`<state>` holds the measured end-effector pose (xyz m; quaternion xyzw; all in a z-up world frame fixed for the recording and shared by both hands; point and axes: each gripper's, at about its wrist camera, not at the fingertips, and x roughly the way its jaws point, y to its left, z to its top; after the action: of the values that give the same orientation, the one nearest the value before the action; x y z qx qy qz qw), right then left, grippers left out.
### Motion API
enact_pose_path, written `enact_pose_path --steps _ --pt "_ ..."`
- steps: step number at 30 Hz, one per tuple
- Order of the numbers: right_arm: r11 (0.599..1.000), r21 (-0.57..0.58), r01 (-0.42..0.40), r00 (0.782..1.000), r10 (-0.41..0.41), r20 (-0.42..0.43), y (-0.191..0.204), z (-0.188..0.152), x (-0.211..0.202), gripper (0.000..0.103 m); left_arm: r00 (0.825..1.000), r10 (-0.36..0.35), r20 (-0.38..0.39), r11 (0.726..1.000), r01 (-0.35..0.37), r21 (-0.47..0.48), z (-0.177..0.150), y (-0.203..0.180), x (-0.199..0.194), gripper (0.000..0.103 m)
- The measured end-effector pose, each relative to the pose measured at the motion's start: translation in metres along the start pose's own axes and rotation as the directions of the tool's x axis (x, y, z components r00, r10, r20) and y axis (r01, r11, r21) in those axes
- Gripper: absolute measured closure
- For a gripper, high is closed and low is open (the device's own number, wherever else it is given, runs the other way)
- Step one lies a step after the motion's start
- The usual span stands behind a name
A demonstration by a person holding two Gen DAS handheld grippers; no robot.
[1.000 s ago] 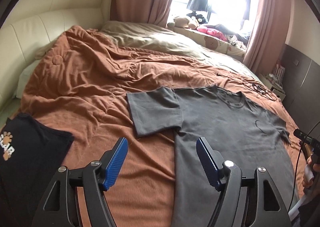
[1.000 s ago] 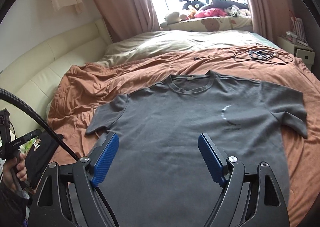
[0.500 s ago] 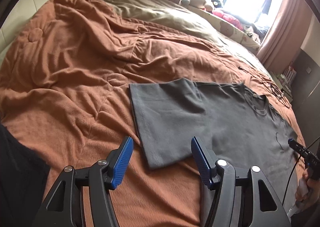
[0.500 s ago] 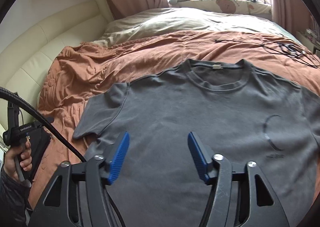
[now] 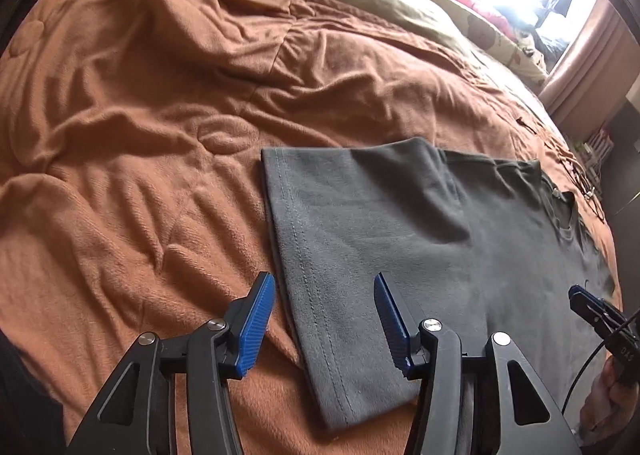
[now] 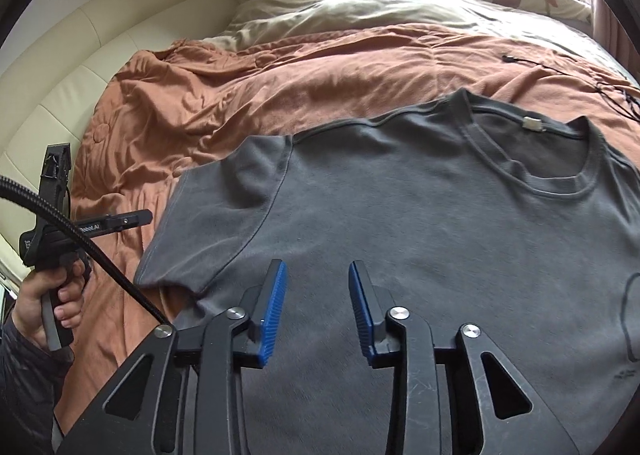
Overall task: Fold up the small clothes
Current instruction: 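Grasp the T-shirt side edge with the left gripper and fold it inward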
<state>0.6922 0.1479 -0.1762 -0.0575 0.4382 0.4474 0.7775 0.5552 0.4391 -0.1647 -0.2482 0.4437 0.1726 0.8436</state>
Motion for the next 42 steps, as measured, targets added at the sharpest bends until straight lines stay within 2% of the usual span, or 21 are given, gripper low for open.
enact_pose_path --steps 3,7,8,12,15,23,29,30,32,33,34,42 --pt "1.000 0.005 -0.013 1.000 0.013 -0.022 0.007 0.006 0.022 0.085 0.999 0.031 -0.029 0.999 -0.032 -0.014 -0.001 0.005 0.014 0.050" --pt "0.999 0.028 -0.039 0.998 0.040 -0.053 0.014 0.010 0.049 0.092 0.999 0.004 -0.044 0.999 -0.006 -0.051 -0.004 0.013 0.028 0.055" --pt "0.998 0.039 -0.045 0.997 0.047 -0.061 0.015 0.011 0.055 0.093 0.999 0.000 -0.034 0.999 -0.001 -0.051 -0.003 0.012 0.027 0.058" --pt "0.994 0.080 -0.078 0.992 0.085 -0.091 0.018 0.014 0.074 0.099 0.997 -0.060 -0.044 0.997 0.058 -0.052 -0.002 0.010 0.028 0.090" --pt "0.990 0.095 -0.101 0.988 0.111 -0.106 0.022 0.014 0.085 0.099 0.996 -0.077 -0.038 0.995 0.074 -0.063 0.000 0.012 0.026 0.094" --pt "0.982 0.136 -0.129 0.973 0.152 -0.175 0.036 0.008 0.128 0.099 0.990 -0.130 0.054 0.991 0.131 -0.027 0.014 -0.012 -0.010 0.097" --pt "0.959 0.211 -0.189 0.963 0.223 -0.151 0.021 0.016 0.120 0.098 0.987 -0.136 0.085 0.990 0.132 0.049 0.024 -0.048 -0.033 0.097" --pt "0.957 0.218 -0.189 0.965 0.222 -0.141 0.016 0.016 0.115 0.093 0.987 -0.137 0.088 0.990 0.132 0.056 0.025 -0.052 -0.036 0.097" --pt "0.953 0.240 -0.185 0.969 0.218 -0.116 0.004 0.015 0.105 0.060 0.985 -0.142 0.094 0.988 0.136 0.072 0.027 -0.064 -0.040 0.097" --pt "0.950 0.252 -0.184 0.973 0.213 -0.090 -0.003 0.015 0.097 0.033 0.985 -0.144 0.096 0.987 0.136 0.080 0.027 -0.069 -0.041 0.097" --pt "0.949 0.257 -0.184 0.976 0.207 -0.064 -0.010 0.015 0.088 0.030 0.985 -0.146 0.096 0.986 0.137 0.091 0.028 -0.077 -0.042 0.097" --pt "0.938 0.298 -0.179 0.983 0.186 0.004 -0.043 0.007 0.040 0.030 0.979 -0.187 0.081 0.969 0.170 0.180 0.021 -0.131 -0.047 0.097"
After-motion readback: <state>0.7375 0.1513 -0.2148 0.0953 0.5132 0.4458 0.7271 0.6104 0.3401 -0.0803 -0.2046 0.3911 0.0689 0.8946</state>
